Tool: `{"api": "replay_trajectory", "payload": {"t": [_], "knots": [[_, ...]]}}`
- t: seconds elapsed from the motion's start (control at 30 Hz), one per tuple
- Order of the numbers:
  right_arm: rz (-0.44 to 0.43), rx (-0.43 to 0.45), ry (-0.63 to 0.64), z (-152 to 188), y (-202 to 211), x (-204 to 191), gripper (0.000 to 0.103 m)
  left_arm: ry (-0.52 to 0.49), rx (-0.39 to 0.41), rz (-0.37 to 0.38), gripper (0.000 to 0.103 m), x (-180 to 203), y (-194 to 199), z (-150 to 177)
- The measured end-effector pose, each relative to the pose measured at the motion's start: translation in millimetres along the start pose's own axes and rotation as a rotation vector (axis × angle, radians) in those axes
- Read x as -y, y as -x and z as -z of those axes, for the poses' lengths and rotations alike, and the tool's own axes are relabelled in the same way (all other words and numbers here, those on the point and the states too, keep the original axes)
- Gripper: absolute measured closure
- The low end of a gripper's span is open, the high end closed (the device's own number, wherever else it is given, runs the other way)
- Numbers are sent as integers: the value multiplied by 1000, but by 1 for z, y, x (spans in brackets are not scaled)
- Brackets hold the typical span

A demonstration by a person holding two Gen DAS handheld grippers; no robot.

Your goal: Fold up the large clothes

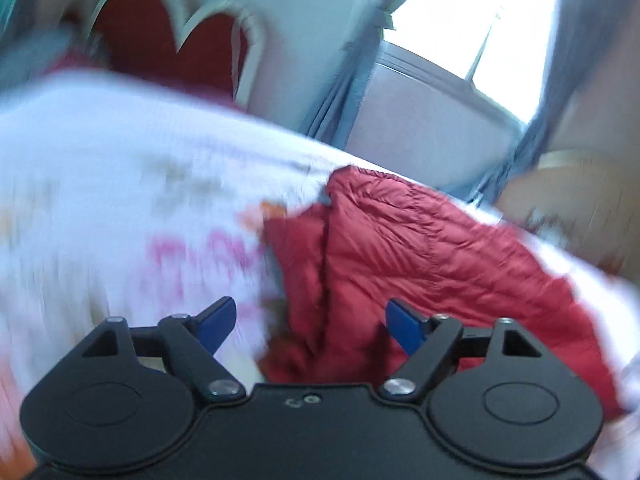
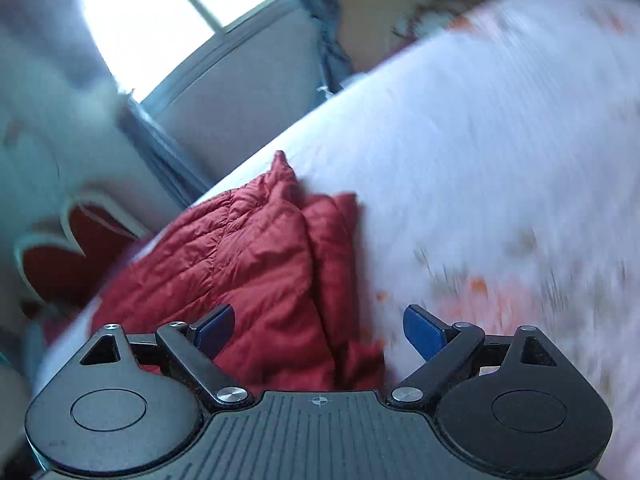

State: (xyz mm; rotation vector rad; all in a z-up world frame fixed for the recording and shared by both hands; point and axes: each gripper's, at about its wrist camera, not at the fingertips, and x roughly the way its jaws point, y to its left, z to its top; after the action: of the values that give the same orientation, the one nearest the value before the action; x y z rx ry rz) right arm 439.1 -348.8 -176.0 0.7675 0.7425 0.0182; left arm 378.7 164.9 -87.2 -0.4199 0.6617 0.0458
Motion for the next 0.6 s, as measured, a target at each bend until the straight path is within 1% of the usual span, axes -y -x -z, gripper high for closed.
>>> {"api": "replay_trajectory", "payload": {"t": [0.1,0.13,0.17,0.23,0.3,0.37,0.43,0.47,0.5,0.53,0.57,0.6], "knots": [[-100,-38,-196,17,1,21,13,284,-82,112,37,-18,1,23],[-129,-54,-249,20,0,27,13,355,-101,149,42,-23,-1,32],[-146,-57,-275,25,-2,29,13,388,-102,161,43,-25,-3,36],[-157,-46,-284,28,-6,29,13,398,-85,160,44,-24,-10,34],[-172,-52,-281,31,-11,27,13,405,-79,171,45,-22,-21,24],[-176,-62,-249,28,-25,19,13,378,-89,165,47,-18,-37,14],[-158,-63,-200,25,-36,9,23,360,-92,151,52,-14,-51,8],[-150,-63,-185,22,-41,4,26,356,-95,149,54,-12,-57,5],[-145,-65,-179,19,-47,1,33,349,-98,148,56,-10,-61,2],[-137,-66,-175,17,-51,-1,44,339,-100,144,59,-9,-66,0],[-131,-71,-168,15,-56,-2,51,322,-103,141,65,-7,-70,-2],[-124,-76,-157,13,-60,-3,62,303,-108,139,69,-5,-73,-4]]}}
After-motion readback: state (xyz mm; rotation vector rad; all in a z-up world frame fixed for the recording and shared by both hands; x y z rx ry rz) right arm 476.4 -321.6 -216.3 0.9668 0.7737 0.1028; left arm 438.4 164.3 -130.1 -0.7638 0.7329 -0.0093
